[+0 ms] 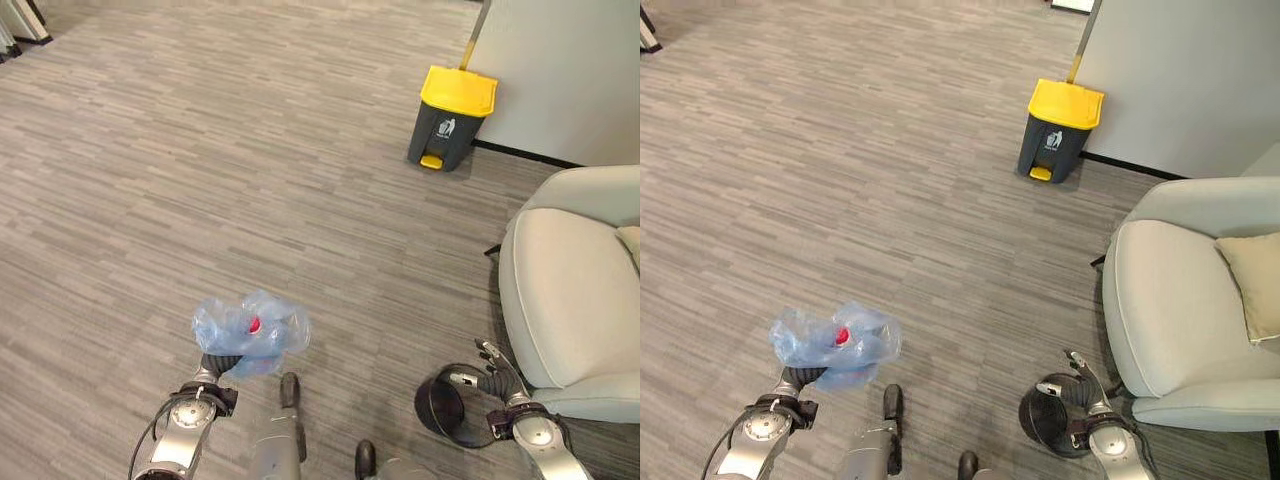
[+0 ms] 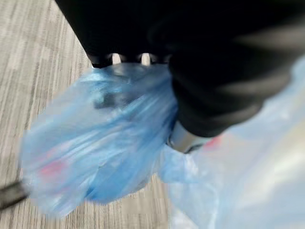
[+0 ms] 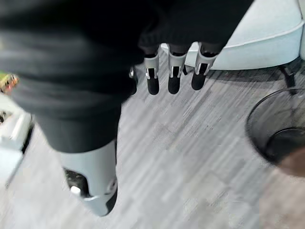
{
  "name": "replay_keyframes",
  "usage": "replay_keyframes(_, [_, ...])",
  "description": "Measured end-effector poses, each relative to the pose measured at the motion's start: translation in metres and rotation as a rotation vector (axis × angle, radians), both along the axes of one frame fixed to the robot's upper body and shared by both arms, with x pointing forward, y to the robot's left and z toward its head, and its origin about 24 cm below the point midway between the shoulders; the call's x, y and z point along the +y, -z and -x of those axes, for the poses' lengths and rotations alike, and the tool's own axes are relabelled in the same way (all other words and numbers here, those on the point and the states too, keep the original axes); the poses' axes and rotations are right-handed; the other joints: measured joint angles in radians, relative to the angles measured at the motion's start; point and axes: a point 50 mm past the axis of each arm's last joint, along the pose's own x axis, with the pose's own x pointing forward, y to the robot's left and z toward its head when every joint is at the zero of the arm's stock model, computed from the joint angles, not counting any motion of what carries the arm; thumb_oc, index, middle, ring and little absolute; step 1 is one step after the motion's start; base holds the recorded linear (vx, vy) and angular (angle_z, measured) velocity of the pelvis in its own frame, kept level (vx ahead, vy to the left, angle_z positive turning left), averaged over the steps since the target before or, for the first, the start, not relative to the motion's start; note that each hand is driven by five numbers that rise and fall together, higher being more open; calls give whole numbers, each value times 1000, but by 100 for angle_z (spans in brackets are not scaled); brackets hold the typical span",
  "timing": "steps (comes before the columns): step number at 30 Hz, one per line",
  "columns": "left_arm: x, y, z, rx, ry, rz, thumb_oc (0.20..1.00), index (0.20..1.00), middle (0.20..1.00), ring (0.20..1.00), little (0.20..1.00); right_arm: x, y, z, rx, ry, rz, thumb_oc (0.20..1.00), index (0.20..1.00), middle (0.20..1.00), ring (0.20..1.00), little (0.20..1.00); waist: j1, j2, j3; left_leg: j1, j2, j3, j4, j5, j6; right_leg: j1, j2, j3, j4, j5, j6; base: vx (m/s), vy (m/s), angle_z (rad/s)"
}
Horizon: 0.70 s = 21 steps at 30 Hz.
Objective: Gather garbage on tea table into small bin, then transfer packed bag to large trash can.
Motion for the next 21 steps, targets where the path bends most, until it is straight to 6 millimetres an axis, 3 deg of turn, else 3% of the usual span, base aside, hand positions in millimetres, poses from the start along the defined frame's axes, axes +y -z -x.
replay_keyframes(2, [4,-1,1,6,6,-13,200,200,200,200,200,4,4,5,14,6,-19,1000,1000,1000,1000,1000,-1,-42,-19,20,-59,43,-7,-2,16,-8,-81,27,27,-47,30,374,222,-59])
replay_keyframes(3, [8,-3,-1,6,16,-25,200,200,200,200,200,10,5,3,8,5,-42,1000,1000,1000,1000,1000,0,-63,-18,40,-87,77,-22,-12,44,-33,-116,42,85,-51,64,361,232,-69])
replay_keyframes(4, [9,-5,-2,4,18,-31,200,200,200,200,200,15,5,1,1,-3,-56,1000,1000,1000,1000,1000,8,-59,-17,59,-96,81,-33,26,91,-64,-125,35,142,-73,89,319,198,-75])
replay_keyframes(5, [11,-8,-4,-5,23,-41,200,200,200,200,200,20,4,-4,-10,-13,-72,1000,1000,1000,1000,1000,6,-64,-14,72,-98,109,-34,0,120,-99,-138,31,222,-69,98,260,123,-113])
replay_keyframes(6, [12,-10,-7,-11,23,-47,200,200,200,200,200,28,1,-14,-29,-42,-86,1000,1000,1000,1000,1000,26,-60,0,117,-99,159,-63,-6,130,-223,-158,30,464,-103,135,334,119,-82])
replay_keyframes(9, [7,-16,-18,-54,43,-39,200,200,200,200,200,33,0,-18,-35,-68,-92,1000,1000,1000,1000,1000,10,-46,7,172,-118,174,-107,-52,138,-349,-157,-17,523,-108,129,264,57,-30])
replay_keyframes(12, [6,-14,-16,-41,43,-33,200,200,200,200,200,35,-7,-27,-67,-78,-90,1000,1000,1000,1000,1000,16,-30,18,190,-111,200,-122,-43,121,-458,-149,-76,469,-74,100,397,-45,-36])
replay_keyframes(13, [6,-11,-15,-35,15,-19,200,200,200,200,200,35,-8,-30,-69,-81,-91,1000,1000,1000,1000,1000,11,-37,24,202,-110,216,-125,-99,86,-510,-163,-164,379,-36,89,426,-94,-28])
replay_keyframes(14, [6,-9,-13,-23,15,-18,200,200,200,200,200,34,-11,-32,-79,-84,-86,1000,1000,1000,1000,1000,4,-24,37,206,-106,248,-96,-99,70,-523,-173,-216,227,38,107,341,-149,-27])
replay_keyframes(15, [7,-9,-13,-24,10,-18,200,200,200,200,200,33,-9,-30,-69,-77,-85,1000,1000,1000,1000,1000,-8,-35,47,236,-119,255,-93,-117,93,-527,-184,-219,173,95,100,513,-204,-7])
replay_keyframes(18, [9,-9,-14,-28,-4,-17,200,200,200,200,200,32,-3,-23,-38,-64,-88,1000,1000,1000,1000,1000,-23,-45,45,269,-136,238,-66,-176,102,-520,-181,-245,-11,185,118,329,-186,8])
replay_keyframes(19, [9,-9,-14,-28,-3,-16,200,200,200,200,200,31,-2,-22,-32,-59,-88,1000,1000,1000,1000,1000,-29,-46,46,279,-137,235,-60,-170,116,-517,-180,-246,-39,198,109,563,-326,52])
replay_keyframes(20, [6,-9,-17,-33,-1,-7,200,200,200,200,200,28,3,-16,-3,-48,-86,1000,1000,1000,1000,1000,-42,-48,42,311,-140,194,-62,-203,90,-506,-180,-245,-49,233,92,417,-214,57])
replay_keyframes(21, [4,-8,-16,-29,5,-7,200,200,200,200,200,28,5,-13,8,-48,-88,1000,1000,1000,1000,1000,-45,-52,41,331,-140,182,-65,-201,100,-483,-179,-248,-59,246,79,441,-235,62])
